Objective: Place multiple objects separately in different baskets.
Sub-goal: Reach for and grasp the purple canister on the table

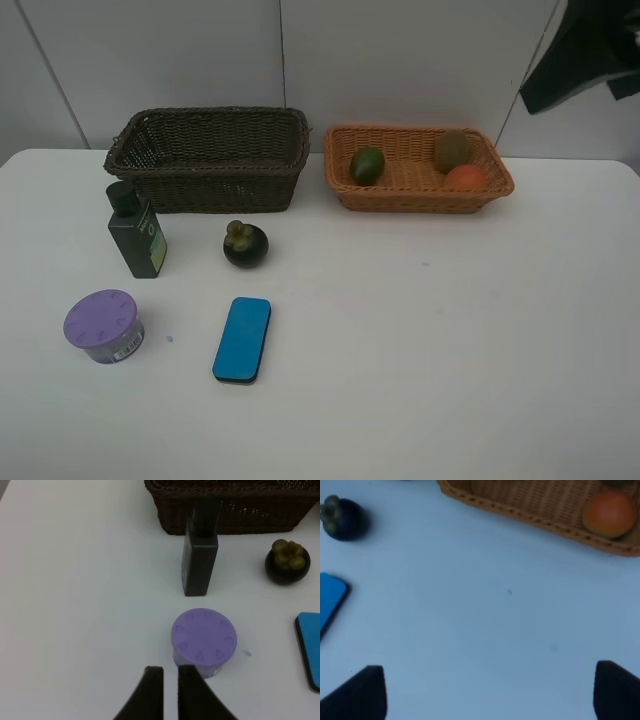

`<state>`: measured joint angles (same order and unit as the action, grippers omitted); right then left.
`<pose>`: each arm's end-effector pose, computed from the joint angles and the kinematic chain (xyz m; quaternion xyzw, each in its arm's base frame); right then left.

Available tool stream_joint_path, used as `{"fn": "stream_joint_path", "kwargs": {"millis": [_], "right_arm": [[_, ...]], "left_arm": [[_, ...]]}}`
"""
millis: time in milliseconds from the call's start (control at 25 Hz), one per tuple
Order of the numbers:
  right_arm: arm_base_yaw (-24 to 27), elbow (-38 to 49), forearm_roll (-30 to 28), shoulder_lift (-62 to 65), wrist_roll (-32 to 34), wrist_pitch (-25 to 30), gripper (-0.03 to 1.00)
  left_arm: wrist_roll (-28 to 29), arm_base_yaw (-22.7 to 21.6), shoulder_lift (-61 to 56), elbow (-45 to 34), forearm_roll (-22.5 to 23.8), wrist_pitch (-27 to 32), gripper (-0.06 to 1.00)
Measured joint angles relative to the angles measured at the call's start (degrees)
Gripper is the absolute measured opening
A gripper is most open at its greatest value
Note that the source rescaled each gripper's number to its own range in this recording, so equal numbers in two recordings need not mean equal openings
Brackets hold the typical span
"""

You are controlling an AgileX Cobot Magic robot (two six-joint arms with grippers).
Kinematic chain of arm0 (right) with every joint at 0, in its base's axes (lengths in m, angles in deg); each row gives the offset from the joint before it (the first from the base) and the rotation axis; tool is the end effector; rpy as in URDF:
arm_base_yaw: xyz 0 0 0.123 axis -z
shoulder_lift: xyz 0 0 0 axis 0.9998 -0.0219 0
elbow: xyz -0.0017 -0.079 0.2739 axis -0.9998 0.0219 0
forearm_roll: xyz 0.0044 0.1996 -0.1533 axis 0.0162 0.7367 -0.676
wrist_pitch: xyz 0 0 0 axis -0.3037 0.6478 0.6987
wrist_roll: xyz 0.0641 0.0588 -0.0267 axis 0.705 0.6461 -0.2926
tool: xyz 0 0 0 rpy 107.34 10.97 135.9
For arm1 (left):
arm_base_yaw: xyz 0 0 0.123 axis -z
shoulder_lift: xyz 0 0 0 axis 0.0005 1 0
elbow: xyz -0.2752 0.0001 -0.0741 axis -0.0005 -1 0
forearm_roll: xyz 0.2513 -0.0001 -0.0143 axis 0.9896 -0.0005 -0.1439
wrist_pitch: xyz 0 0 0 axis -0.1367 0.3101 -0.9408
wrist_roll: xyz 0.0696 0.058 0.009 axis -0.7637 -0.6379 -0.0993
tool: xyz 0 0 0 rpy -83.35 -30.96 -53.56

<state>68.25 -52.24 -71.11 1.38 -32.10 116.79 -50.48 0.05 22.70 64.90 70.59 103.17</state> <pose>0.1901 0.0715 0.3867 -0.1754 0.9474 0.0495 0.2631 -0.0057 -0.0019 0.2775 0.0036 0.8529 -0.0106 0.5220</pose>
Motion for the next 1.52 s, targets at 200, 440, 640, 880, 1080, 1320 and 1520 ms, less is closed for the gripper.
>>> {"fn": "stream_joint_path", "kwargs": {"millis": [200, 440, 640, 880, 1080, 1320, 1520], "right_arm": [[0.0, 10.0, 1.5, 11.8, -1.6, 0.1, 1.0], [0.0, 19.2, 2.2, 24.5, -4.8, 0.2, 1.0], [-0.1, 26.3, 2.8, 36.8, -5.1, 0.2, 1.0], [6.1, 33.3, 3.4, 49.0, -5.2, 0.2, 1.0], [13.2, 34.8, 4.5, 53.9, -5.2, 0.2, 1.0], [19.1, 35.2, 4.4, 56.3, -5.3, -2.4, 1.0], [21.5, 39.1, 4.4, 58.1, -5.3, -8.4, 1.0]], "left_arm": [[0.0, 0.0, 0.0, 0.0, 0.0, 0.0, 0.0], [0.0, 0.0, 0.0, 0.0, 0.0, 0.0, 0.0], [0.3, 0.0, 0.0, 0.0, 0.0, 0.0, 0.0], [0.0, 0.0, 0.0, 0.0, 0.0, 0.0, 0.0], [0.3, 0.0, 0.0, 0.0, 0.0, 0.0, 0.0], [0.3, 0.0, 0.0, 0.0, 0.0, 0.0, 0.0], [0.0, 0.0, 0.0, 0.0, 0.0, 0.0, 0.0]]}}
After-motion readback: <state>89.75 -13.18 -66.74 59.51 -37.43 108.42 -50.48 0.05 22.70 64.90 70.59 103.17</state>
